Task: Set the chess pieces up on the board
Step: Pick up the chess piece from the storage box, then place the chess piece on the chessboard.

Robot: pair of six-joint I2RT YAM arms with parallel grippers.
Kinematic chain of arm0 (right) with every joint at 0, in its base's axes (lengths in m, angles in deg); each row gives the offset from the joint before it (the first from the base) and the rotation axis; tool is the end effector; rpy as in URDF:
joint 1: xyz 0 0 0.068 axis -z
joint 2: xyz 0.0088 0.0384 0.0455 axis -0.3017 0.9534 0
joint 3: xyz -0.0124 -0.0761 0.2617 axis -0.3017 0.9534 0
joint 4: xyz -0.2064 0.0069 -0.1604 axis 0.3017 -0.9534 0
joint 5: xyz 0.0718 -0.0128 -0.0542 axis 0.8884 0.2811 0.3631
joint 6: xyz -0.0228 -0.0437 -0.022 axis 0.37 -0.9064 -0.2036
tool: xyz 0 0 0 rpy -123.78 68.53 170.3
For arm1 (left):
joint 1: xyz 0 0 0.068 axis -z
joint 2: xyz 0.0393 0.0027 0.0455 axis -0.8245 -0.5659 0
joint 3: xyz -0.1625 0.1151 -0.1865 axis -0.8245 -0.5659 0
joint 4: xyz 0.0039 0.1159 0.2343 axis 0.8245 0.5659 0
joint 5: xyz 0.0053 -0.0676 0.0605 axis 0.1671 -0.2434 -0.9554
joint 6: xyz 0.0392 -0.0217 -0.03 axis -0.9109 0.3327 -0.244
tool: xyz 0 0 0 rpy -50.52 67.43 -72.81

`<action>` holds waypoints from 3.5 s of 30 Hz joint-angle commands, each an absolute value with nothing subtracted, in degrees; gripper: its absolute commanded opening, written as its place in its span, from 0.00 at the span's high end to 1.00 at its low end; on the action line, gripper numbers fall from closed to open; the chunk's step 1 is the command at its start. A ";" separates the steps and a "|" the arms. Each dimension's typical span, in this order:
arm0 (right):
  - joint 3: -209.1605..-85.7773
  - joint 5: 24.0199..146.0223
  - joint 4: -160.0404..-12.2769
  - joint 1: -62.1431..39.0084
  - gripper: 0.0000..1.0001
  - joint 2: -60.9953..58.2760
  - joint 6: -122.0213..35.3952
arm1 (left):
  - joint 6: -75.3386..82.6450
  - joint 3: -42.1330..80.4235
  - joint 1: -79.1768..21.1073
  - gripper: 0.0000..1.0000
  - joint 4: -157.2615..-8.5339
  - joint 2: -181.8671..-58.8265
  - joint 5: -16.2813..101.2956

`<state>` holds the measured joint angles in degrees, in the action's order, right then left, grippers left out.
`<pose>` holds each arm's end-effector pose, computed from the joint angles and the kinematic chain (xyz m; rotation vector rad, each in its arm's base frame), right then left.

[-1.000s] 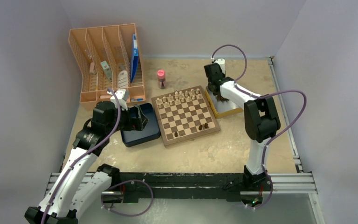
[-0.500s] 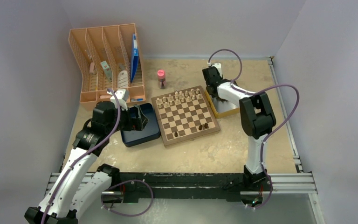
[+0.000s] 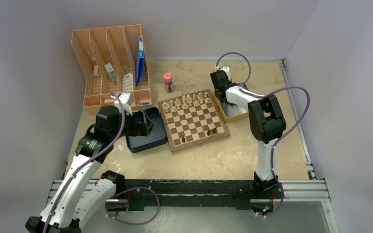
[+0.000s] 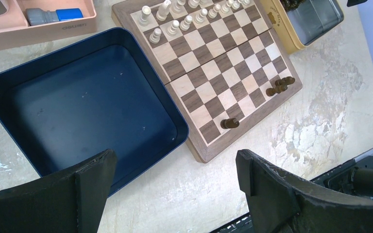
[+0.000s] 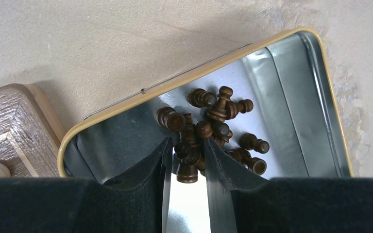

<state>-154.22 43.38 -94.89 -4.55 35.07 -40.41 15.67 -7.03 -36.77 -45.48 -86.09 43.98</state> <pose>0.4250 0.1513 0.1832 0.0434 2.2176 -0.3936 0.1441 -0.0553 0.3123 0.0141 2.1560 -0.6160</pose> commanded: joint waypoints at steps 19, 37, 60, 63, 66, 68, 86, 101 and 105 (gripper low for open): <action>-156.67 35.73 -95.37 -7.38 0.79 31.29 -39.94 | 15.98 -6.71 -37.08 0.06 -47.47 -85.41 43.60; -148.40 41.66 -94.44 -16.60 0.83 14.46 -31.33 | 16.02 -6.76 -37.08 0.07 -47.49 -85.39 43.74; -110.15 61.80 -53.12 -29.73 0.80 -4.67 -29.83 | 16.16 -6.77 -37.08 0.07 -47.35 -85.34 42.86; -108.80 62.01 -49.12 -30.71 0.80 -3.45 -30.43 | 16.16 -6.70 -37.08 0.07 -47.22 -85.46 42.78; -107.86 61.53 -45.33 -31.96 0.79 -2.18 -30.77 | 16.24 -6.74 -37.08 0.07 -47.18 -85.37 42.68; -107.08 61.03 -42.60 -32.60 0.79 -1.04 -30.97 | 16.23 -6.64 -37.08 0.07 -47.31 -85.45 42.73; -107.20 53.74 -38.74 -37.95 0.78 8.36 -30.78 | 15.90 -6.71 -37.08 0.07 -47.44 -84.83 43.12; -109.57 50.04 -50.83 -39.13 0.67 4.29 -28.02 | 15.96 -6.71 -37.08 0.07 -47.40 -84.44 43.04; -112.46 51.61 -56.80 -39.13 0.66 2.45 -27.38 | 15.98 -6.78 -37.08 0.07 -47.40 -84.47 43.03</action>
<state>-107.93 52.43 -51.06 -38.80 5.65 -28.96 15.65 -7.03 -36.77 -45.48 -84.95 43.15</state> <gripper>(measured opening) 0.333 0.932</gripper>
